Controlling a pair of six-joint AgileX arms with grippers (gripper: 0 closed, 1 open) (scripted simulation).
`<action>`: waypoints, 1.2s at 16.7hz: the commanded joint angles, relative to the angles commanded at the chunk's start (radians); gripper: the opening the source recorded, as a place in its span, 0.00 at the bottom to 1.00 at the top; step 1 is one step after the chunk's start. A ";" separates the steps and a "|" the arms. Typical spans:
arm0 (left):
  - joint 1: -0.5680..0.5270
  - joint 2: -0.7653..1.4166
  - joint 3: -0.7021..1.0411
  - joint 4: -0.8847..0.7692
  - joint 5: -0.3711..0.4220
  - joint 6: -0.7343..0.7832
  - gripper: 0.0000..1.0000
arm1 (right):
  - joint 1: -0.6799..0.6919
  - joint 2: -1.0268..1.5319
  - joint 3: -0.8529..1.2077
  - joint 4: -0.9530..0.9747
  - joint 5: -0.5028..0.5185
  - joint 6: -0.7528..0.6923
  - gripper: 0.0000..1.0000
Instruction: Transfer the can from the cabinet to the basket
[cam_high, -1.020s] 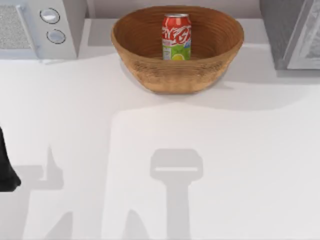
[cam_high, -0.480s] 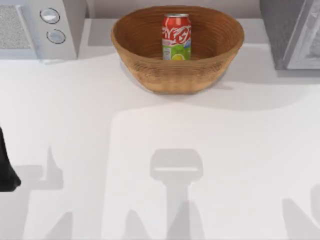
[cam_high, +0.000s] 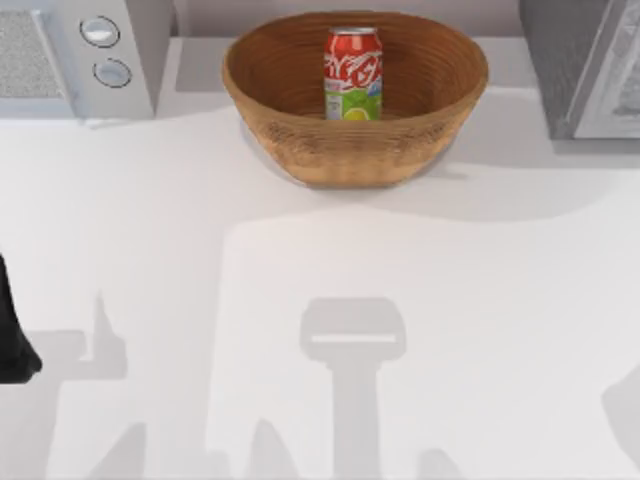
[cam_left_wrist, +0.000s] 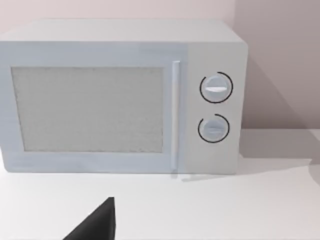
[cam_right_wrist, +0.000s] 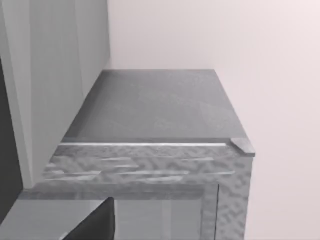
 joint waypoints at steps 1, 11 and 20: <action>0.000 0.000 0.000 0.000 0.000 0.000 1.00 | -0.003 0.002 0.001 0.003 -0.001 0.000 1.00; 0.000 0.000 0.000 0.000 0.000 0.000 1.00 | 0.419 0.015 0.026 -0.024 0.420 -0.002 1.00; 0.000 0.000 0.000 0.000 0.000 0.000 1.00 | 1.199 -0.020 0.011 -0.047 1.200 -0.006 1.00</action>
